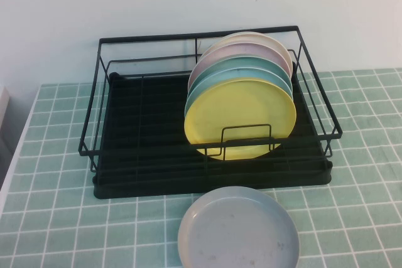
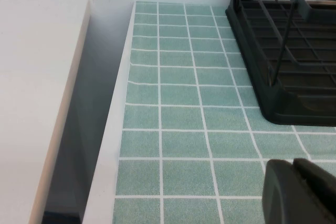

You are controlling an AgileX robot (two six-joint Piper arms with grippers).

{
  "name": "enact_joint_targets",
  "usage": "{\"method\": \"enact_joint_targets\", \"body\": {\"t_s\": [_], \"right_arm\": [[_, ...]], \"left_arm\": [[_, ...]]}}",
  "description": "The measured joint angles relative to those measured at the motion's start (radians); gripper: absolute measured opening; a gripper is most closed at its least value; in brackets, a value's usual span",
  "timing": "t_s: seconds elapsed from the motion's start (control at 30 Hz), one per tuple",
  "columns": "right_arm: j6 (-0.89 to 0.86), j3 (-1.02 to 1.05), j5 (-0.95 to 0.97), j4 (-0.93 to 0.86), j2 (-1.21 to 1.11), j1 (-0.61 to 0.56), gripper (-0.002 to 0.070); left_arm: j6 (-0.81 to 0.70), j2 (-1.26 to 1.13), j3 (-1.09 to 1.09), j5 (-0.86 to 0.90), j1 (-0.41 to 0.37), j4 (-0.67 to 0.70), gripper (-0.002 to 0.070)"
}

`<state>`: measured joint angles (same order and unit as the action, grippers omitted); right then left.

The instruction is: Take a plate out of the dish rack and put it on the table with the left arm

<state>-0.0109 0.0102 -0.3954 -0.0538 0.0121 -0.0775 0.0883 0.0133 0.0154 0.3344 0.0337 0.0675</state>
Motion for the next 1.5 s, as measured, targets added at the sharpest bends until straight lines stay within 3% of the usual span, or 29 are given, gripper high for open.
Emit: {"method": "enact_joint_targets", "body": {"t_s": [1.1, 1.33, 1.5], "right_arm": [[0.0, 0.0, 0.0, 0.0, 0.0, -0.002, -0.0002], [0.0, 0.0, 0.0, 0.0, 0.0, -0.002, -0.0002], [0.0, 0.0, 0.0, 0.0, 0.0, -0.002, -0.0002]], "left_arm": [[0.0, 0.0, 0.0, -0.007, 0.0, 0.002, -0.0003], [0.0, 0.0, 0.007, -0.097, 0.0, 0.006, -0.0003], [0.0, 0.0, 0.007, -0.212, 0.0, 0.088, -0.0003]]}}
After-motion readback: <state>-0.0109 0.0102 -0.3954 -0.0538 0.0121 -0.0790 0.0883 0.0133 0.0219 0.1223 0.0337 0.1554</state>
